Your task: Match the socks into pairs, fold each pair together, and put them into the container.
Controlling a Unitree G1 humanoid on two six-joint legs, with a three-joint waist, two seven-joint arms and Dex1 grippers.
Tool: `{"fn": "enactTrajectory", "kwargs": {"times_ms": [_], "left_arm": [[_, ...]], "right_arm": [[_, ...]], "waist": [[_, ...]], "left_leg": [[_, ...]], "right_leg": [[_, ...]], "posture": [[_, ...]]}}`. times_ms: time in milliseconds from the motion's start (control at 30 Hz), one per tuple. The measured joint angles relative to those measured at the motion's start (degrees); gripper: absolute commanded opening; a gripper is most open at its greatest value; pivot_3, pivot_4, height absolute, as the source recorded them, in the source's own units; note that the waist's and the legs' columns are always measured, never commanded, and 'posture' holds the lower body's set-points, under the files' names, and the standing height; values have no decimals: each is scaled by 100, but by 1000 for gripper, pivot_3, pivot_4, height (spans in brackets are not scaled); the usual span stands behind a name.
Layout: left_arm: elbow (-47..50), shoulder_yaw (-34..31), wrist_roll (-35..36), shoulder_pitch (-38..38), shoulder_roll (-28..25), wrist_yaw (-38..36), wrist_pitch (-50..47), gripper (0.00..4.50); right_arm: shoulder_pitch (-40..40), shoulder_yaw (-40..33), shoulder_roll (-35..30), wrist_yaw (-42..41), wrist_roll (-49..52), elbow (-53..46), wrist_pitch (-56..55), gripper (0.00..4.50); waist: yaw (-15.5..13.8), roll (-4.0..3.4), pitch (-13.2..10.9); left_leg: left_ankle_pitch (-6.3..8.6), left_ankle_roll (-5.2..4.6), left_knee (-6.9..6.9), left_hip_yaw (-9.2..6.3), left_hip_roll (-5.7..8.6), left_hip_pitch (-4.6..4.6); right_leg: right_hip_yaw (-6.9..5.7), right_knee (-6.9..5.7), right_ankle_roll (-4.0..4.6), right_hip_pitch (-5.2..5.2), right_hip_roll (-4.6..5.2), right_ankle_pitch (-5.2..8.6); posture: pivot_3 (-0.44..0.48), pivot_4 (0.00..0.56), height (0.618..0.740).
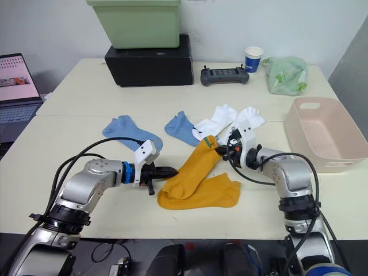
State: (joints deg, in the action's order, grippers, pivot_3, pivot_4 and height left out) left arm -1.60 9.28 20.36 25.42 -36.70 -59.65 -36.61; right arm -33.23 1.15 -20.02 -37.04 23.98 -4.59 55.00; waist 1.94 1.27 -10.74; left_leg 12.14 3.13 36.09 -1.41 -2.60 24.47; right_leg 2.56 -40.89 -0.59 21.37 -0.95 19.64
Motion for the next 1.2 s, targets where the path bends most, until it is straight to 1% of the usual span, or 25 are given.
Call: {"fn": "enactTrajectory", "kwargs": {"times_ms": [100, 233, 267, 333, 367, 433, 567, 700, 733, 767, 833, 867, 900, 967, 1000, 1033, 1100, 1200], "left_arm": [[533, -290, 609, -64, -4, -98, -593, 43], [1734, -917, 1996, -159, 48, 21, -1863, 43], [1986, -1023, 2295, -180, 150, 128, -2095, 43], [2299, -1291, 2892, -320, 659, 639, -2539, 43], [2393, -1304, 3107, -410, 897, 898, -2705, 43], [2475, -1306, 3347, -599, 1246, 1352, -2898, 43], [2587, -1287, 3430, -962, 1646, 2036, -2945, 43], [2646, -1076, 3132, -1476, 1646, 2277, -2618, 43], [2651, -1052, 3080, -1596, 1608, 2282, -2526, 429], [2656, -1027, 3027, -1649, 1572, 2290, -2467, 556], [2704, -1014, 2983, -1702, 1509, 2300, -2341, 1175], [2779, -1021, 2991, -1740, 1401, 2290, -2321, 1511], [2902, -1052, 3041, -1825, 1182, 2235, -2327, 1804], [3073, -1283, 3140, -1992, 710, 2102, -2357, 2533], [3101, -1384, 3173, -2036, 590, 2044, -2363, 2863], [3139, -1494, 3329, -2094, 283, 1873, -2404, 3198], [3166, -1737, 3433, -2163, -260, 1536, -2412, 3840], [3006, -2087, 3362, -2103, -925, 986, -2132, 3840]], "right_arm": [[-98, -4, -99, -53, 87, -51, 0, 0], [-563, -45, -207, -139, 275, -151, 66, 0], [-689, -42, -204, -145, 314, -154, 72, 0], [-929, 97, -140, -170, 317, -132, 87, 0], [-1036, 224, -76, -187, 311, -115, 82, 0], [-1157, 470, 23, -267, 280, 43, 38, 0], [-1247, 940, 15, -473, 87, 481, -115, 0], [-1213, 1410, 59, -727, -147, 669, -448, 0], [-1170, 1467, 111, -800, -171, 669, -519, 0], [-1121, 1503, 150, -848, -183, 668, -564, 0], [-1055, 1548, 219, -916, -185, 661, -581, 452], [-1037, 1541, 277, -905, -175, 639, -576, 702], [-1009, 1474, 353, -875, -120, 584, -561, 978], [-970, 1278, 374, -811, 13, 424, -523, 1761], [-961, 1182, 352, -784, 30, 365, -491, 2127], [-903, 1050, 270, -771, 138, 178, -373, 2470], [-745, 895, -1, -795, 307, -220, -147, 2483], [-250, 717, -711, -914, 498, -890, 174, 2483]], "waist": [[-1, 0, 0], [21, 0, 0], [19, 0, 0], [17, -1, 0], [19, 0, 0], [21, 1, 1], [-2, 1, 1], [7, 0, 1], [6, 0, 1], [-3, 0, 1], [-9, 0, 1], [-8, 0, 1], [-5, 0, 1], [4, 0, 0], [-3, 0, 0], [-5, 1, 0], [-28, 1, 0], [-54, 1, 0]], "left_leg": [[0, 0, 5, -2, 0, 11], [0, 0, 7, -7, -2, 11], [0, 0, 7, -8, -2, 10], [0, 0, 8, -9, -1, 7], [0, 0, 11, -10, -3, 9], [0, 0, 12, -9, -3, 8], [-1, 1, 15, -9, -1, 9], [-1, 1, 15, -10, -4, 6], [-1, 1, 15, -10, -4, 7], [-1, 2, 15, -9, -3, 7], [-2, 4, 15, -10, -2, 7], [-3, 4, 15, -11, -2, 7], [-2, 4, 15, -13, -3, 7], [-3, 4, 10, -19, -5, 6], [-3, 4, 10, -21, -5, 6], [-3, 6, 9, -21, -5, 8], [-3, 6, 8, -23, 0, 9], [-3, 6, 7, -20, 9, 9]], "right_leg": [[0, -1, 0, 6, 0, 0], [1, -3, 0, 4, 0, 0], [1, -2, 0, 3, 0, 0], [2, -4, 0, 0, 1, 0], [2, -4, 0, 0, 0, 0], [-1, -5, 0, -1, 0, 0], [2, -5, 0, -1, 2, -1], [8, -5, 0, 1, 1, -1], [6, -5, 1, 2, 1, -1], [3, -6, 1, 0, 1, -1], [3, -6, 1, -1, 2, -1], [6, -5, 1, 0, 2, -1], [6, -4, 1, 1, 2, -1], [7, -5, 1, 3, 1, 0], [4, -5, 1, 2, 1, 0], [-1, -3, 1, 3, 1, 0], [-2, 0, 1, 1, 4, 0], [-1, 12, 1, -3, 12, 1]], "posture": [[0, 150, 740], [0, 150, 740], [0, 150, 740], [0, 150, 740], [0, 150, 740], [0, 150, 740], [0, 150, 740], [0, 150, 740], [0, 150, 740], [0, 150, 740], [0, 150, 740], [0, 150, 740], [0, 150, 740], [0, 150, 740], [0, 150, 740], [0, 150, 740], [0, 150, 740], [0, 150, 740]]}}
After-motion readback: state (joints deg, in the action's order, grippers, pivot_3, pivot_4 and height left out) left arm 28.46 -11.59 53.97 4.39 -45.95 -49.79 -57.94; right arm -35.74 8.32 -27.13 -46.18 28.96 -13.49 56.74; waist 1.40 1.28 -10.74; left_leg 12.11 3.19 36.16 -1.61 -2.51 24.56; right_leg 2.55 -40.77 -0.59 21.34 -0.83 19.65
